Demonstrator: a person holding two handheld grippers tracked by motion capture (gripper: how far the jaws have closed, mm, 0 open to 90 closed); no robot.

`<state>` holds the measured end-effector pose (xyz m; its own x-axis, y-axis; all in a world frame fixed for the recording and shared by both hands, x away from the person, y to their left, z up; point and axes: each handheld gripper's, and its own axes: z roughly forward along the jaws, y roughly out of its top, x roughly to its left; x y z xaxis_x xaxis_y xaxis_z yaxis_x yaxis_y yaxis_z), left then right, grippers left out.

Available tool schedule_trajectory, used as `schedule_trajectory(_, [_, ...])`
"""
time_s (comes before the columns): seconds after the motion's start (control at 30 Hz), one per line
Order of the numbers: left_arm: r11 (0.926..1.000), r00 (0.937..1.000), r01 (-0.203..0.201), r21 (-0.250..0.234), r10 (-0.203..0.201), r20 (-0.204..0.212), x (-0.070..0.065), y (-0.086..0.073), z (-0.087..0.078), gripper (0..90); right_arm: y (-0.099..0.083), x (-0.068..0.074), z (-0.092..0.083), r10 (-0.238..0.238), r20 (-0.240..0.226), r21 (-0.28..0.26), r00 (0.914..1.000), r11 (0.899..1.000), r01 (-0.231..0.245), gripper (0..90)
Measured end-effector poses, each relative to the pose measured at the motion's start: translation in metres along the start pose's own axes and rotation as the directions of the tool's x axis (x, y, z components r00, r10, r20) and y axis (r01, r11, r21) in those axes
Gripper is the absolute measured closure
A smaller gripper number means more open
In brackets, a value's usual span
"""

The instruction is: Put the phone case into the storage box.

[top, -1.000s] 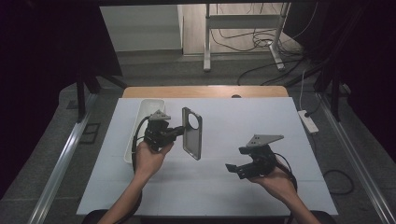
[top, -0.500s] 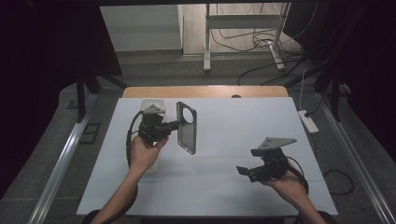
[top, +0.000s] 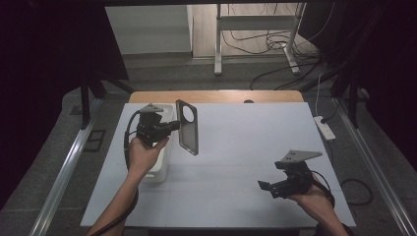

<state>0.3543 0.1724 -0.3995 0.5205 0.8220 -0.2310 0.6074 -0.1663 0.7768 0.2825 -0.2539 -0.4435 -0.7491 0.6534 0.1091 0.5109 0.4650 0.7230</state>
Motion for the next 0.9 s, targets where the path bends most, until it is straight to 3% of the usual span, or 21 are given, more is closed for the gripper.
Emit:
schedule_trajectory(0.37, [0.9998, 0.9991, 0.013, -0.016, -0.014, -0.04, 0.012, 0.009, -0.01, 89.2, -0.011, -0.003, -0.009, 0.014, 0.019, -0.014, 0.9997, 1.0, -0.014, 0.0])
schedule_trajectory(0.9, [0.9971, 0.9926, 0.062, -0.043, -0.067, -0.101, 0.043, 0.011, -0.034, 89.2, -0.031, -0.009, -0.025, 0.054, 0.104, -0.04, 0.9931, 0.998, -0.05, 0.0])
